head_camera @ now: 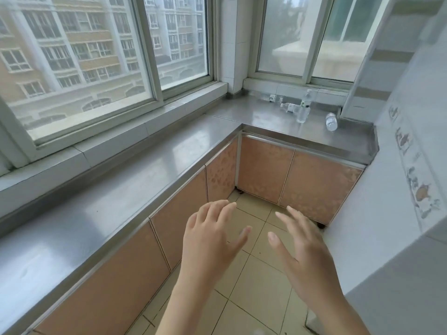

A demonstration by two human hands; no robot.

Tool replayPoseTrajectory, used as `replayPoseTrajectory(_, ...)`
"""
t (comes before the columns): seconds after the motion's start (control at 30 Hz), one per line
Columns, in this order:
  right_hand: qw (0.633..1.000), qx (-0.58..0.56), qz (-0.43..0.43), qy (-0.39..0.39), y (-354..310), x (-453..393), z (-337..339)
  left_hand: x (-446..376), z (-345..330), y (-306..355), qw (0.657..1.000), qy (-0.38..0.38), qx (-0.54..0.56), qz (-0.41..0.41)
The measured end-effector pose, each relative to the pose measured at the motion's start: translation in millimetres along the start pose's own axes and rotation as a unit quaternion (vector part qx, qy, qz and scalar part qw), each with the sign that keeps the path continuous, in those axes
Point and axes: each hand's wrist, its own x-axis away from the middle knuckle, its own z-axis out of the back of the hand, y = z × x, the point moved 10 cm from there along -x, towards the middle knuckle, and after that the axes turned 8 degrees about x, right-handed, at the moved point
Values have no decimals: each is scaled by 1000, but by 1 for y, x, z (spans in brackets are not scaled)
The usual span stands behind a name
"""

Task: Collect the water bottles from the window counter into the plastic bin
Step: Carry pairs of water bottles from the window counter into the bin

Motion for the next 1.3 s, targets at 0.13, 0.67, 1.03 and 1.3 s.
replayPoseTrajectory(0.13, 1000, 5, -12, -7, 38, -73, -14, -69, -57, 0, 1000, -15, -6, -2)
replayPoseTrajectory(0.67, 996, 17, -83, -5, 172, -304, -27, -293, -230, 8, 995, -90, 36, -13)
replayPoseTrajectory(1.03, 990, 35, -139, 9, 260, -495, -49, -485, -369, -7, 988, -127, 83, -27)
replayPoseTrajectory(1.3, 981, 43, -188, 22, 328, -600, -56, -593, -445, -4, 981, -157, 100, -49)
